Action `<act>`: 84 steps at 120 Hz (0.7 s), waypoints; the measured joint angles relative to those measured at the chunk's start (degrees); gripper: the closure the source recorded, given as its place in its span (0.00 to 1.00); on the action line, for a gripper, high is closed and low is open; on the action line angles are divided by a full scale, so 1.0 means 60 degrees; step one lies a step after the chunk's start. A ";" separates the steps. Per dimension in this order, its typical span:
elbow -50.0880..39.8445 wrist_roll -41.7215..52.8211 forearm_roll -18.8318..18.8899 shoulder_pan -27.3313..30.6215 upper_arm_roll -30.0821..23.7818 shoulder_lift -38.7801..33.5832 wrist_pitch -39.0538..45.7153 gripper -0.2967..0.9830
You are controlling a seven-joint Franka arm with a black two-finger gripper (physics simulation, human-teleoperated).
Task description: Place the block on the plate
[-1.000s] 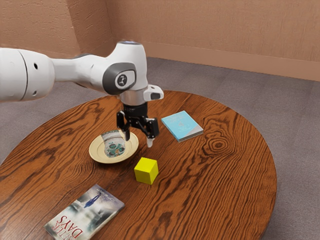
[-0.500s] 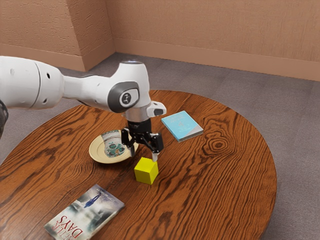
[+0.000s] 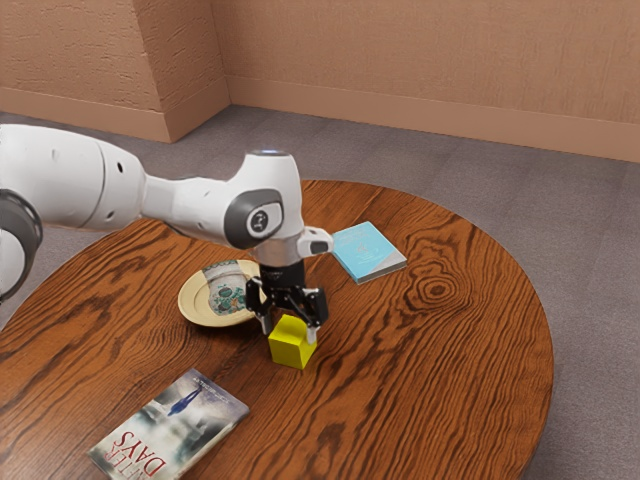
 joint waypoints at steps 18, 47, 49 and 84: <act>0.0000 -0.0010 0.0000 -0.0001 0.0004 0.0155 0.0114 0.23; 0.0000 -0.0024 -0.0012 0.0000 0.0042 0.0288 0.0250 0.29; 0.0000 -0.0026 -0.0012 0.0000 0.0042 0.0289 0.0256 0.29; 0.0000 -0.0085 -0.0067 0.0000 0.0092 0.0348 0.0296 0.41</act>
